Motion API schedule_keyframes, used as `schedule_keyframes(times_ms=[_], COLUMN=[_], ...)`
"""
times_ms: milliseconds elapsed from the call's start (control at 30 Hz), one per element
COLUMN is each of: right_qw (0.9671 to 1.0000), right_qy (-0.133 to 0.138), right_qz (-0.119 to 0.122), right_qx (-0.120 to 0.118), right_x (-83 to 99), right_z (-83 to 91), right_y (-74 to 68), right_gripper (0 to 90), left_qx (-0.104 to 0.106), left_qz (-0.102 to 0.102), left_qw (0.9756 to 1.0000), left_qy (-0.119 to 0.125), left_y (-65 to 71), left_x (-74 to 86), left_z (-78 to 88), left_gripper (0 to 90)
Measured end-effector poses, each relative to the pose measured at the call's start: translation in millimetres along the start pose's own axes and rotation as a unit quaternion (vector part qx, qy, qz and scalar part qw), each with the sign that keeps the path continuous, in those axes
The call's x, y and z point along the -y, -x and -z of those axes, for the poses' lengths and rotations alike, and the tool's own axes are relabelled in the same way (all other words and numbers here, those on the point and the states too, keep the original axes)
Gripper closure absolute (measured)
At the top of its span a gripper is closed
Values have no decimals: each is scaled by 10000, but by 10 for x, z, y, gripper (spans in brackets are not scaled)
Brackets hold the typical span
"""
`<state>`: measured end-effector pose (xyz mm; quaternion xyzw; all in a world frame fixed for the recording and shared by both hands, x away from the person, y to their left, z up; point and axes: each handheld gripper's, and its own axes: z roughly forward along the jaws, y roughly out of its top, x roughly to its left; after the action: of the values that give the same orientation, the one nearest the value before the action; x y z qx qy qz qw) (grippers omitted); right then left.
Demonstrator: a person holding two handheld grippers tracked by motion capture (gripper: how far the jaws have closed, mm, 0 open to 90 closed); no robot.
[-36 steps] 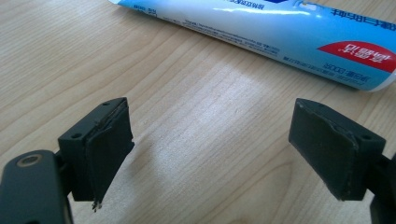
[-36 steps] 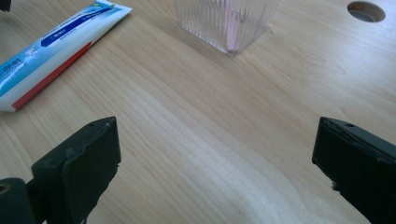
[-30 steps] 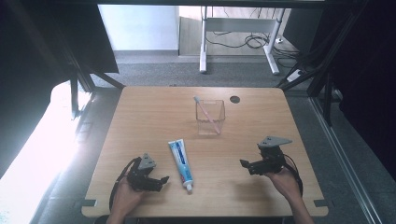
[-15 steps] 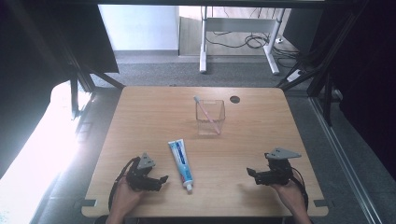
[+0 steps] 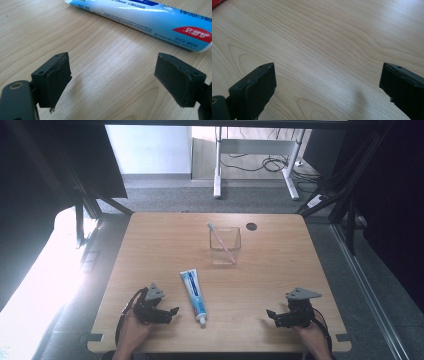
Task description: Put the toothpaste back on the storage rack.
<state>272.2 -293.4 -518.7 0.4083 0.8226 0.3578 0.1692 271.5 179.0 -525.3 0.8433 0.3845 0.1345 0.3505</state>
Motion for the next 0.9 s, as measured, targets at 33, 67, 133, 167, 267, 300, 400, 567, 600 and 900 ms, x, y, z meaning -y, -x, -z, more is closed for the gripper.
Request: schedule_keyframes(times_ms=[33, 67, 133, 167, 267, 300, 400, 567, 600, 900], right_qw=[10000, 10000, 10000, 10000, 10000, 10000, 10000, 10000, 10000, 10000], right_qy=[9, 23, 25, 16, -5, -6, 7, 4, 3, 32], right_qz=[14, 33, 39, 57, 65, 66, 75, 84, 81, 0], right_qx=[5, 2, -12, -2, -4, -4, 6, -8, -5, 21], right_x=[0, 0, 5, 13, 35, 39, 41, 46, 45, 83], right_z=[1, 2, 2, 1, -5, -6, -1, -4, -3, 51], right_y=[-4, -6, -11, -13, -7, -4, -2, -5, -5, 36], right_gripper=[8, 9, 9, 8, 9, 9, 9, 9, 9, 12], left_qx=[32, 53, 59, 52, 50, 60, 40, 64, 67, 141], left_qz=[33, 56, 88, 98, 116, 126, 90, 52, 31, -108], left_qw=[10000, 10000, 9999, 9999, 9999, 9999, 10000, 9999, 9999, 9998], left_qy=[-6, -11, -29, -43, -17, -4, 2, -59, -72, -120], left_y=[-4, -7, -5, -2, -2, 0, 3, 17, 25, 77], left_x=[-1, -4, -11, -15, -27, -31, -45, -60, -68, -158], left_z=[0, 2, 4, 7, 24, 31, 44, 41, 43, 74], left_gripper=[138, 139, 139, 140, 140, 140, 139, 139, 140, 266])
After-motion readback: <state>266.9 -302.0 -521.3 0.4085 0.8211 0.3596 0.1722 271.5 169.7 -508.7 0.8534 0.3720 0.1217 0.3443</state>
